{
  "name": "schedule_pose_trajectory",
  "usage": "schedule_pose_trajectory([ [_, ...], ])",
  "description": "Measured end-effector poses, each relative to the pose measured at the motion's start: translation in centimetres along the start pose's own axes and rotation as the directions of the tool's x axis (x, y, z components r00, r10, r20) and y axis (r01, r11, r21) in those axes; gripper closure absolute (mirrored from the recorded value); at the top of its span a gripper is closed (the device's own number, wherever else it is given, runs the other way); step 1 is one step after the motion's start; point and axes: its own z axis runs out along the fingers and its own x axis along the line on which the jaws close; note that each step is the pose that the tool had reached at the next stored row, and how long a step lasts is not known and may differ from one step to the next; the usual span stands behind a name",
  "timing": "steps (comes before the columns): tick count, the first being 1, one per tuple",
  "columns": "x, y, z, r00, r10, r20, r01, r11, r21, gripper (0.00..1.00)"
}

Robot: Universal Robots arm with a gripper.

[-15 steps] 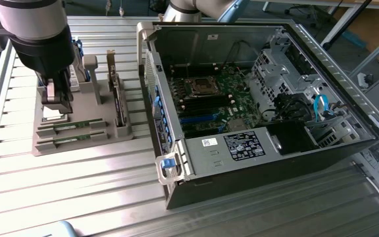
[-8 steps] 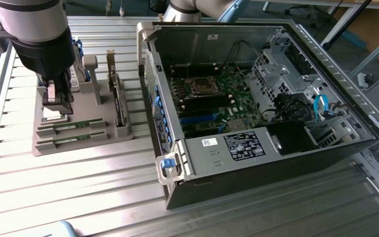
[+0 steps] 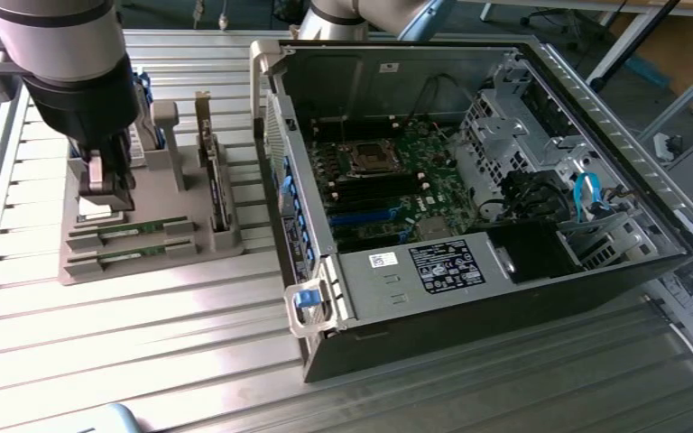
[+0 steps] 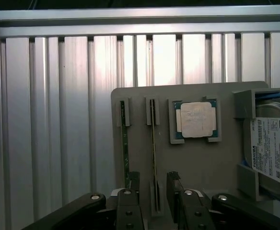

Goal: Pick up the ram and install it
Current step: 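Pick up the ram and move it above insertion slot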

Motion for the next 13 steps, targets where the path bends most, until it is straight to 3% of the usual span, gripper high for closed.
schedule_pose_trajectory([
  [13,-0.01,-0.02,0.63,1.0000,0.000,0.0000,0.000,1.0000,0.0000,0.64],
])
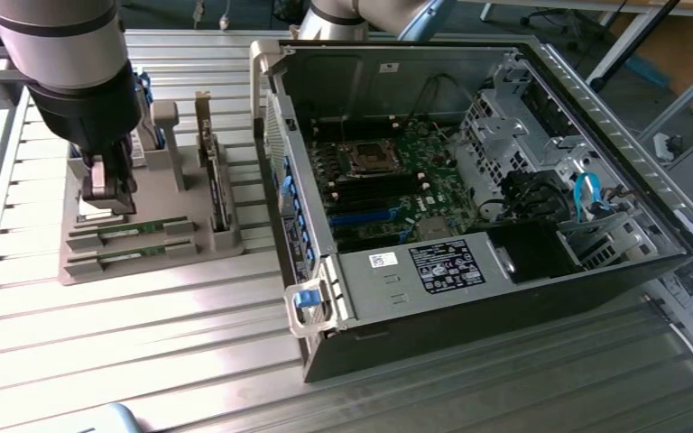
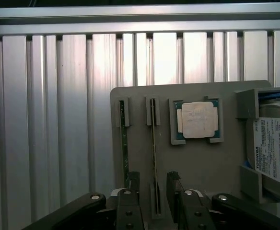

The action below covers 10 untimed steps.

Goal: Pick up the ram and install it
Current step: 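Pick up the ram and move it above insertion slot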

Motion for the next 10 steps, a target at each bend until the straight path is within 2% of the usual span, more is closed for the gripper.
schedule_pose_trajectory([
  [10,0.00,-0.02,0.44,1.0000,0.000,0.0000,0.000,1.0000,0.0000,0.64],
])
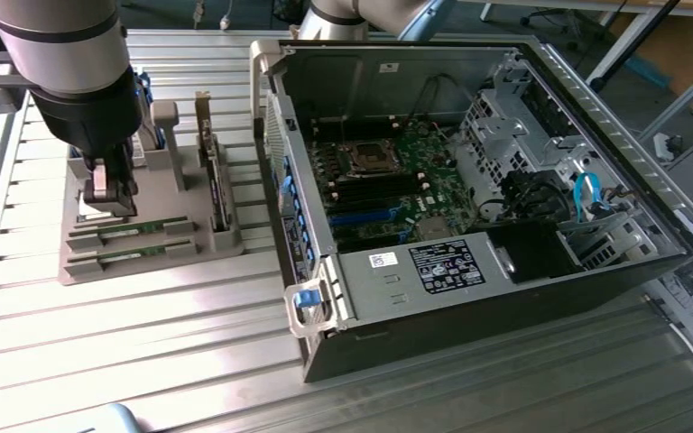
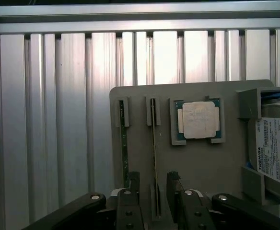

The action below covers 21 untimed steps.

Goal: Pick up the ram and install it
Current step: 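Pick up the ram and move it above insertion slot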

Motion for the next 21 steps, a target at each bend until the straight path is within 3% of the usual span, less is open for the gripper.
schedule_pose_trajectory([
  [21,0.0,-0.04,1.19,1.0000,0.000,0.0000,0.000,1.0000,0.0001,0.64],
])
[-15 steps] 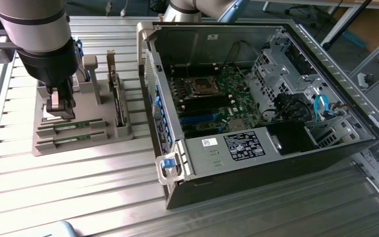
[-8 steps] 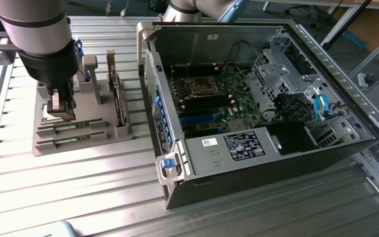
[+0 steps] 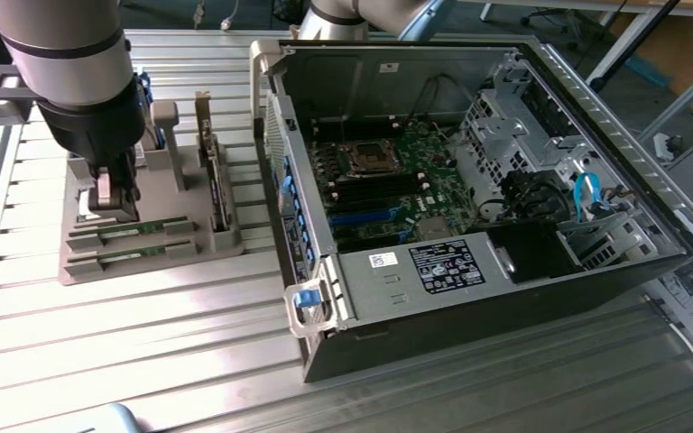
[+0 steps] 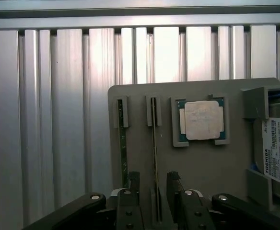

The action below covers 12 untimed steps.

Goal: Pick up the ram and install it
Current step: 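Pick up the ram and move it above insertion slot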

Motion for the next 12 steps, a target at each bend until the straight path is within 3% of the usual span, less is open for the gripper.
schedule_pose_trajectory([
  [12,0.45,-0.02,0.62,1.0000,0.000,0.0001,0.000,1.0000,0.0001,0.64],
])
